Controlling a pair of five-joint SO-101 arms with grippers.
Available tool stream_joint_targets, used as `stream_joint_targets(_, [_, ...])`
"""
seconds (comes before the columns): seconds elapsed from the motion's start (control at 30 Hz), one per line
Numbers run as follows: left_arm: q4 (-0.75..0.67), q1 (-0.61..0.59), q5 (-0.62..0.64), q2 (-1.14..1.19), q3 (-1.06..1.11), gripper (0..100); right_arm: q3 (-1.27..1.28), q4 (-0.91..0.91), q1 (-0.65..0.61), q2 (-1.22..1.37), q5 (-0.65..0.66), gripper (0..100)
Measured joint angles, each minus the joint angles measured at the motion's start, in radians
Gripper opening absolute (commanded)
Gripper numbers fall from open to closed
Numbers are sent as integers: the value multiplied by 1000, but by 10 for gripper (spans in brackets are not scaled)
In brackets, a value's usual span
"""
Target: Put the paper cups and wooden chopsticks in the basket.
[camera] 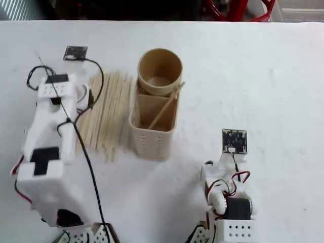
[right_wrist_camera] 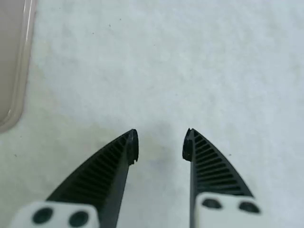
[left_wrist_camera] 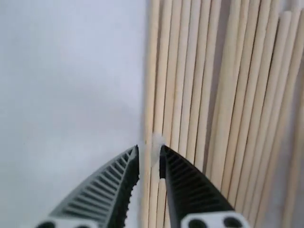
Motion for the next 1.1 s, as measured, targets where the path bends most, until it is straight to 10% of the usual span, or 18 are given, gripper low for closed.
stream_joint_targets(1.1, [103, -20, 29, 209, -157, 110, 0, 0, 0, 0, 0, 159])
